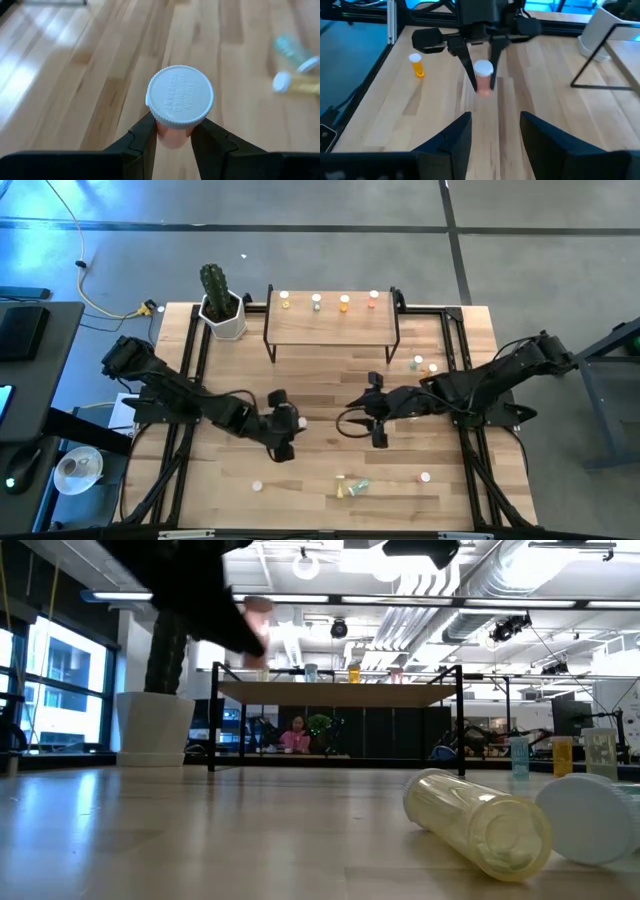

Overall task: Pick and place medicine bottles onto shelf by color
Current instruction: Put the left pink pill bottle on the shelf aligned with the other pink pill bottle

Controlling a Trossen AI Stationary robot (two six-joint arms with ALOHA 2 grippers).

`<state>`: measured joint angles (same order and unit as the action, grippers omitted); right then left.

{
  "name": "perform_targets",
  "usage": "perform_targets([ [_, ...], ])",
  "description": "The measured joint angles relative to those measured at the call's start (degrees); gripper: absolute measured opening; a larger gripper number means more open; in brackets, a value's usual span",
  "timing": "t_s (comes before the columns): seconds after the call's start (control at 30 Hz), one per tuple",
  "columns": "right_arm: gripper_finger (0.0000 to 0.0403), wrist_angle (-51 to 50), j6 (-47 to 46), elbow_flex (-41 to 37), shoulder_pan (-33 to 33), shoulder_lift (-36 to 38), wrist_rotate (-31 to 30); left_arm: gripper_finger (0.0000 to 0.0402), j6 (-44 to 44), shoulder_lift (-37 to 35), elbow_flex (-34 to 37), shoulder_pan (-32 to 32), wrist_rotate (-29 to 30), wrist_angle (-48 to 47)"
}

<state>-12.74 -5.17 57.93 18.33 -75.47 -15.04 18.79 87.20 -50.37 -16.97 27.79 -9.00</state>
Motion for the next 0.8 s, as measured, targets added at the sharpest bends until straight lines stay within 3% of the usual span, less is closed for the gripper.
perform_targets([
  [0.23,0.019,7.3,5.85,0.0,-2.36,-4.22,4.34,0.0097,-6.12,0.0,0.0,4.13,-6.49,5.31],
  [0.5,0.02,19.58,12.93,0.02,-4.9,-10.06,7.69,0.0097,-7.48,0.0,0.0,6.99,-6.68,5.86],
  [0.8,0.02,26.91,12.75,0.02,-7.37,-16.08,8.29,0.0097,-8.06,0.0,0.0,7.32,-6.66,5.89],
])
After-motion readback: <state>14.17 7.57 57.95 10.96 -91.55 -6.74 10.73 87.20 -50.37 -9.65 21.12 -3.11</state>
